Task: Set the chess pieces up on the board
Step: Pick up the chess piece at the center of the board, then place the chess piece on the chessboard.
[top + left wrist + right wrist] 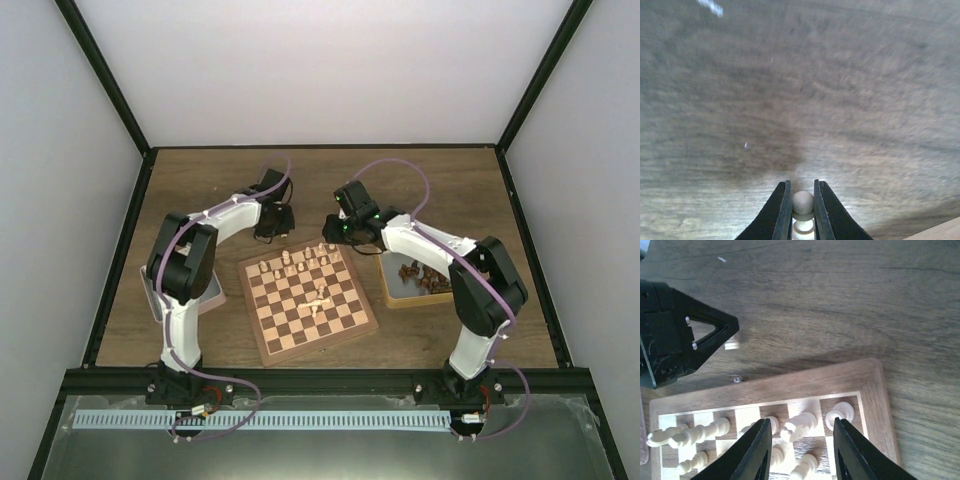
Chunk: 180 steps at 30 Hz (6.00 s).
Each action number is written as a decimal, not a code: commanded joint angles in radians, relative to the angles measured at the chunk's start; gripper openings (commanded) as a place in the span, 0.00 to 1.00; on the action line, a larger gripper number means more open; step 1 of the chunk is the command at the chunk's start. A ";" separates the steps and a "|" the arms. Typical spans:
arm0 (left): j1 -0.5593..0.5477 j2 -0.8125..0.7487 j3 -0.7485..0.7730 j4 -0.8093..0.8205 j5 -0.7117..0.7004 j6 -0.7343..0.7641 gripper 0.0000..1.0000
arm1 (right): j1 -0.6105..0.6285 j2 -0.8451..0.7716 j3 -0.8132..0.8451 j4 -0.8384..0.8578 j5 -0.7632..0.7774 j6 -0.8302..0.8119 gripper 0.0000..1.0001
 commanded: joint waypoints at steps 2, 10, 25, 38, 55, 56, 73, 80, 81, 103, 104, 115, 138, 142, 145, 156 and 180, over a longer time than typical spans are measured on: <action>-0.002 -0.113 -0.020 0.144 -0.050 -0.003 0.04 | -0.006 -0.054 -0.011 0.116 -0.086 -0.033 0.37; 0.000 -0.293 -0.115 0.184 0.058 -0.076 0.04 | -0.004 -0.090 -0.086 0.331 -0.307 -0.109 0.50; -0.014 -0.601 -0.379 0.266 0.375 -0.376 0.04 | 0.109 -0.115 -0.190 0.554 -0.271 -0.105 0.58; -0.029 -0.694 -0.493 0.318 0.445 -0.418 0.05 | 0.126 -0.155 -0.225 0.581 -0.238 -0.134 0.25; -0.023 -0.853 -0.509 0.230 0.718 -0.184 0.54 | 0.128 -0.388 -0.438 0.746 -0.516 -0.564 0.02; -0.023 -0.856 -0.509 0.231 0.739 -0.184 0.52 | 0.128 -0.390 -0.435 0.739 -0.524 -0.577 0.03; -0.006 -0.906 -0.507 0.061 0.823 -0.001 0.20 | 0.128 -0.386 -0.393 0.654 -0.582 -0.671 0.04; -0.003 -0.933 -0.528 0.075 0.858 -0.006 0.29 | 0.128 -0.376 -0.380 0.627 -0.594 -0.697 0.04; -0.003 -0.937 -0.530 0.074 0.859 -0.003 0.29 | 0.128 -0.371 -0.377 0.623 -0.595 -0.699 0.04; 0.026 -0.914 -0.542 0.117 0.850 -0.016 0.28 | 0.133 -0.353 -0.360 0.583 -0.656 -0.742 0.04; 0.025 -0.915 -0.545 0.111 0.851 -0.011 0.27 | 0.133 -0.353 -0.357 0.585 -0.655 -0.740 0.05; 0.025 -0.916 -0.554 0.113 0.869 0.004 0.23 | 0.140 -0.341 -0.350 0.579 -0.666 -0.742 0.06; 0.005 -0.994 -0.536 -0.183 0.044 0.088 0.04 | 0.142 -0.454 -0.527 0.609 -0.295 -0.394 0.69; -0.069 -0.950 -0.568 -0.168 -0.100 0.020 0.04 | 0.142 -0.484 -0.554 0.516 -0.100 -0.236 0.68; -0.133 -0.894 -0.600 -0.157 -0.228 -0.050 0.04 | 0.142 -0.518 -0.578 0.488 -0.036 -0.145 0.68; -0.221 -0.729 -0.693 0.060 -0.211 -0.122 0.04 | 0.142 -0.536 -0.600 0.468 -0.020 -0.054 0.68; -0.260 -0.626 -0.682 0.091 -0.254 -0.105 0.25 | 0.142 -0.551 -0.625 0.488 -0.043 -0.036 0.68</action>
